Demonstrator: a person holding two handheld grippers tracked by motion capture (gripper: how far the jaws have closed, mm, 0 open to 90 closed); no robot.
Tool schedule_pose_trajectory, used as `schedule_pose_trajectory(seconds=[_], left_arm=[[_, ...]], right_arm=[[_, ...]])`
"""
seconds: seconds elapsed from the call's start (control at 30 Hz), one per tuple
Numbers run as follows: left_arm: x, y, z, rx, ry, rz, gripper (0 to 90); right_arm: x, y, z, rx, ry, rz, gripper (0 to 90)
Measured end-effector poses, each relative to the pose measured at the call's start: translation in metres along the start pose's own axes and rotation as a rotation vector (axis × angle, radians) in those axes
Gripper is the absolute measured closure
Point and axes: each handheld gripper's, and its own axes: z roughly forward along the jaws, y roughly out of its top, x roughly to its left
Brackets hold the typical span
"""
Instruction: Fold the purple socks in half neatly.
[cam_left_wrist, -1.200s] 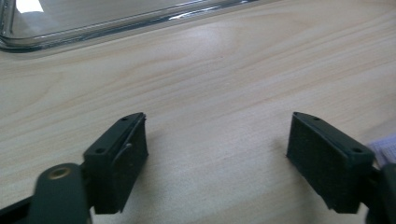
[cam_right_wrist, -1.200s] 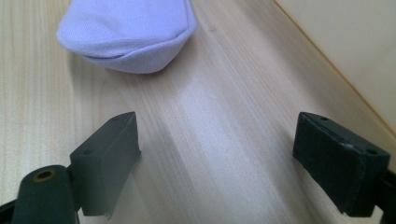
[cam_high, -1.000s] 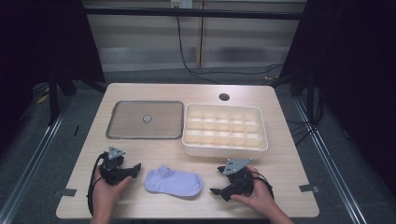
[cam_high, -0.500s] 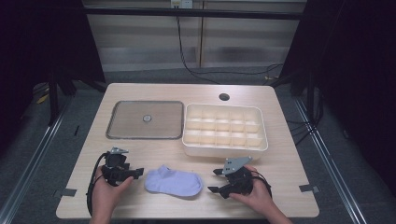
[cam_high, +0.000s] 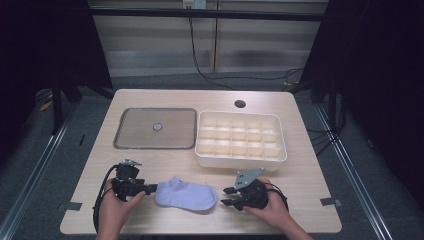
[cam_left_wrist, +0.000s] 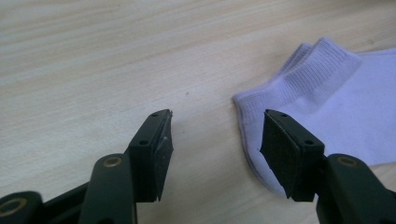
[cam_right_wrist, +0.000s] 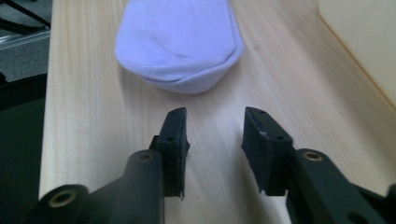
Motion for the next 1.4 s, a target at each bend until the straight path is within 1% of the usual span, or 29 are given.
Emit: schedule_pose_trajectory(seconds=[0.03,0.13,0.17,0.27,0.3,0.33,0.37,0.4,0.43,0.47,0.5,0.57,0.63,0.67,0.7,0.77,0.8,0.87,0.9,0.93,0.97,1.0,1.03,1.17,1.2,1.23,1.33,1.4], left_arm=[[-0.001,0.0,0.0,-0.005,-0.001,0.0,44.5],[-0.002,0.0,0.0,-0.005,-0.004,-0.003,45.8],[-0.001,0.0,0.0,0.004,-0.009,-0.008,45.8],[-0.001,0.001,0.002,0.015,-0.02,-0.021,47.1],[-0.001,0.001,0.002,0.023,-0.023,-0.019,47.2],[-0.001,0.0,0.003,0.021,-0.025,-0.026,47.2],[-0.001,0.001,0.004,0.033,-0.033,-0.023,47.2],[-0.001,0.0,0.005,0.031,-0.033,-0.031,47.7],[-0.001,0.0,0.005,0.047,-0.039,-0.027,48.1],[-0.001,0.001,0.006,0.045,-0.03,-0.027,48.4],[-0.001,0.001,0.007,0.05,-0.04,-0.033,48.4],[-0.002,0.002,0.008,0.052,-0.043,-0.031,49.5],[-0.003,0.003,0.009,0.055,-0.055,-0.03,50.8],[-0.005,0.004,0.01,0.048,-0.058,-0.04,51.3],[-0.005,0.005,0.01,0.053,-0.064,-0.032,52.1],[-0.008,0.007,0.011,0.048,-0.076,-0.031,52.9],[-0.01,0.008,0.013,0.043,-0.074,-0.033,53.2],[-0.012,0.01,0.016,0.067,-0.073,-0.02,54.8],[-0.012,0.01,0.018,0.06,-0.079,-0.018,54.8],[-0.014,0.011,0.019,0.055,-0.075,-0.029,56.6],[-0.016,0.012,0.019,0.066,-0.056,-0.015,60.0],[-0.016,0.012,0.019,0.066,-0.056,-0.015,62.9],[-0.017,0.012,0.019,0.066,-0.048,-0.011,62.9],[-0.02,0.012,0.02,0.076,-0.036,-0.015,71.9],[-0.02,0.012,0.021,0.076,-0.035,-0.017,76.5],[-0.02,0.012,0.021,0.076,-0.031,-0.016,76.5],[-0.02,0.011,0.021,0.079,-0.034,-0.005,81.8],[-0.021,0.011,0.021,0.082,-0.031,0.002,82.8]], right_arm=[[0.0,0.001,0.0,0.001,0.003,-0.009,67.3],[0.002,0.003,0.001,-0.007,0.018,-0.01,73.8],[0.002,0.003,0.001,-0.007,0.018,-0.01,73.8],[0.003,0.004,0.001,-0.012,0.023,-0.013,79.2],[0.003,0.005,0.001,-0.01,0.02,-0.013,80.9],[0.003,0.005,0.002,-0.003,0.025,-0.02,83.1],[0.003,0.005,0.002,-0.003,0.025,-0.02,83.1],[0.004,0.005,0.003,0.012,0.026,-0.028,86.0],[0.005,0.005,0.004,0.019,0.024,-0.038,86.7],[0.006,0.005,0.005,0.023,0.026,-0.043,87.5],[0.006,0.005,0.005,0.023,0.026,-0.043,87.5],[0.008,0.006,0.007,0.028,0.025,-0.054,89.8],[0.009,0.007,0.009,0.03,0.027,-0.055,90.0],[0.009,0.008,0.009,0.032,0.029,-0.048,90.0],[0.008,0.008,0.01,0.028,0.033,-0.047,90.0],[0.008,0.008,0.01,0.028,0.036,-0.04,90.0],[0.008,0.008,0.01,0.027,0.036,-0.037,90.0],[0.008,0.008,0.01,0.029,0.037,-0.032,90.0],[0.008,0.008,0.01,0.029,0.037,-0.032,90.0],[0.008,0.008,0.01,0.029,0.037,-0.03,90.0],[0.008,0.008,0.01,0.029,0.036,-0.03,90.0],[0.008,0.008,0.01,0.029,0.036,-0.03,90.0],[0.008,0.008,0.01,0.028,0.036,-0.032,90.0],[0.008,0.007,0.01,0.029,0.035,-0.023,90.0],[0.007,0.007,0.01,0.03,0.032,-0.027,90.0],[0.007,0.007,0.01,0.03,0.032,-0.027,90.0],[0.008,0.007,0.01,0.031,0.033,-0.02,90.0],[0.008,0.007,0.01,0.03,0.032,-0.019,90.0]])
